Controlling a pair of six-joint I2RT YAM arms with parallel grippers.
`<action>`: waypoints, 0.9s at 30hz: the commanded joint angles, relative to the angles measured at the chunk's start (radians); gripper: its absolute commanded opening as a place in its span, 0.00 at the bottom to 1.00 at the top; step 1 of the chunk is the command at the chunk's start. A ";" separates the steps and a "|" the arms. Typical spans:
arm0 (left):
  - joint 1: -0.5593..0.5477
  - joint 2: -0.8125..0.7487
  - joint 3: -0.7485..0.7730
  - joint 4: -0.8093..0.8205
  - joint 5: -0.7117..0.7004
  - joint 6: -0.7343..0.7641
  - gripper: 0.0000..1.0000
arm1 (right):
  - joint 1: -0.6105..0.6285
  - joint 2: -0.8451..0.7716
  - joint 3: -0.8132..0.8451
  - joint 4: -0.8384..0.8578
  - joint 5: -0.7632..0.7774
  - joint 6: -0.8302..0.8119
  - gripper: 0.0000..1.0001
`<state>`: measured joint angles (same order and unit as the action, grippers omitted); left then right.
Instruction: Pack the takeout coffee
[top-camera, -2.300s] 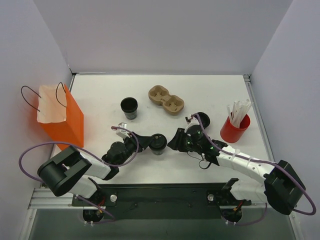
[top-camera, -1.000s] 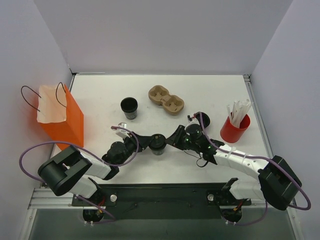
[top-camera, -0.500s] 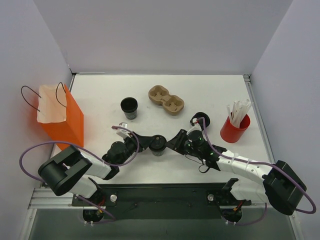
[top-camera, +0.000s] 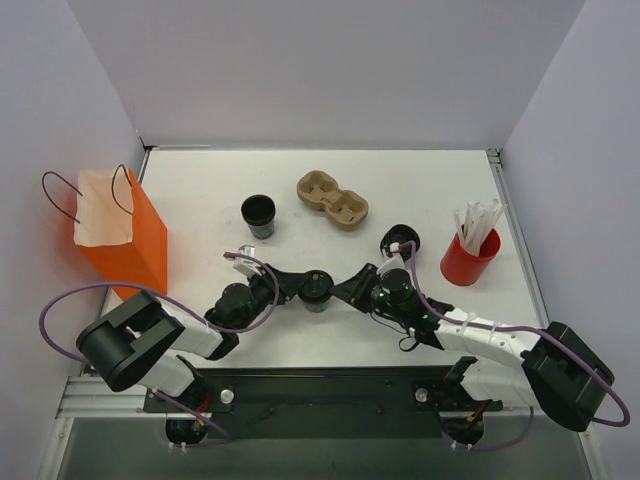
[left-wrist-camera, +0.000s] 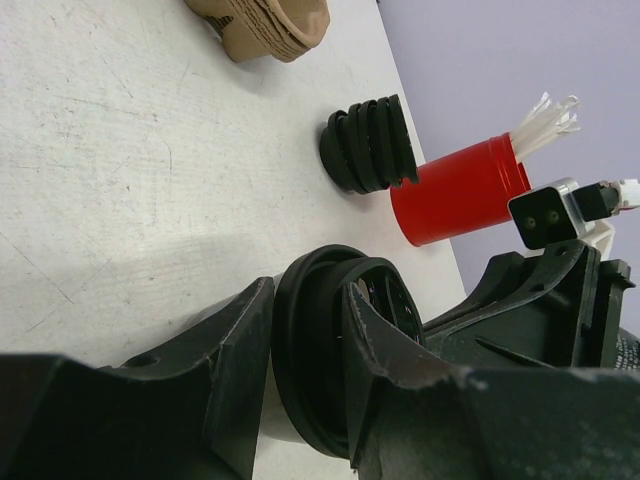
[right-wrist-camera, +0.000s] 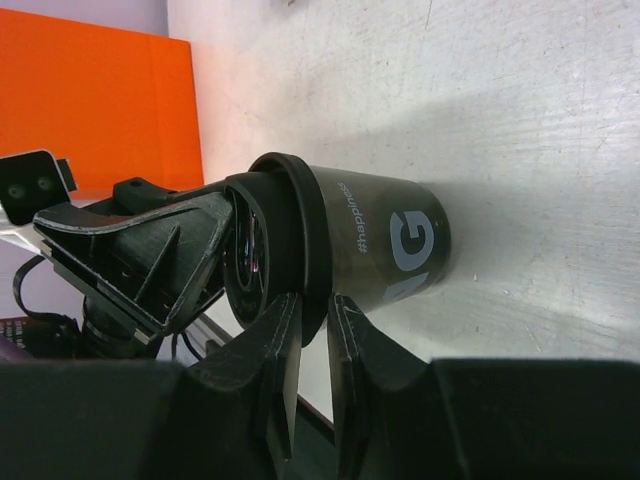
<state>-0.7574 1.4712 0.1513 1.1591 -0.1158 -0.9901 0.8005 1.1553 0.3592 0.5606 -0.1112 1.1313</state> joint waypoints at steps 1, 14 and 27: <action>-0.029 0.077 -0.090 -0.481 0.039 0.091 0.38 | 0.020 0.067 -0.141 -0.035 0.033 0.016 0.14; -0.036 0.090 -0.096 -0.486 0.024 0.077 0.38 | 0.029 0.218 -0.218 -0.019 0.134 -0.021 0.04; -0.037 0.098 -0.093 -0.509 0.008 0.065 0.37 | 0.011 0.066 -0.102 -0.131 0.071 -0.137 0.23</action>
<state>-0.7731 1.4712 0.1486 1.1614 -0.1566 -1.0100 0.8185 1.1980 0.2638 0.7712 -0.0319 1.1187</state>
